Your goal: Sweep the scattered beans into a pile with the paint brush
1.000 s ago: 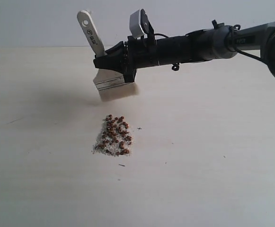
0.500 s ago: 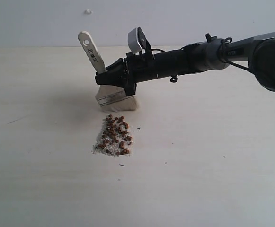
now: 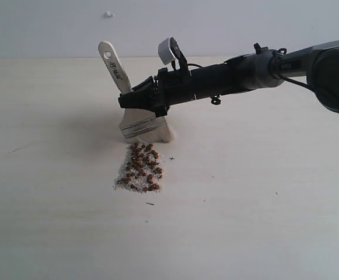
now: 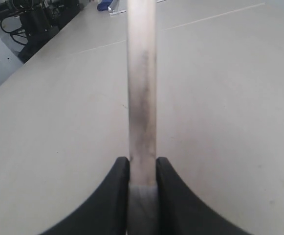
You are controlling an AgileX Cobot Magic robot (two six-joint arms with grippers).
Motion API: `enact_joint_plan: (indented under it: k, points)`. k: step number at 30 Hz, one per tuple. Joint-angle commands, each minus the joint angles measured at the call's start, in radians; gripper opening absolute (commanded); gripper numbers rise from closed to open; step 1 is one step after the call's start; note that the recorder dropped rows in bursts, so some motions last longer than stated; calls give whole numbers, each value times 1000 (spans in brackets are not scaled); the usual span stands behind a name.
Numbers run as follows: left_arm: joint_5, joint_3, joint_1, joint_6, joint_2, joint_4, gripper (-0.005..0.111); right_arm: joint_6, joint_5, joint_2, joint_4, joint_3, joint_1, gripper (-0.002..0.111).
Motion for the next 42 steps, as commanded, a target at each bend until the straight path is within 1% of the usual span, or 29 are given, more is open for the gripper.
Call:
enact_joint_plan:
  k: [1,6,15,22,36,42]
  points:
    - [-1,-1,1,0,-6,-7,0,12,-2,6,-47,9,33,0]
    - [-1,-1,1,0,-6,-7,0,20,-2,6,-81,9,67,0]
    - [-1,-1,1,0,-6,-7,0,64,-2,6,-124,9,64,0]
    - [-1,-1,1,0,-6,-7,0,28,-2,-16,-36,9,64,0]
    - [-1,-1,1,0,-6,-7,0,-18,-2,-61,-8,4,64,0]
    - [-1,-1,1,0,-6,-7,0,-95,-52,-67,68,4,64,0]
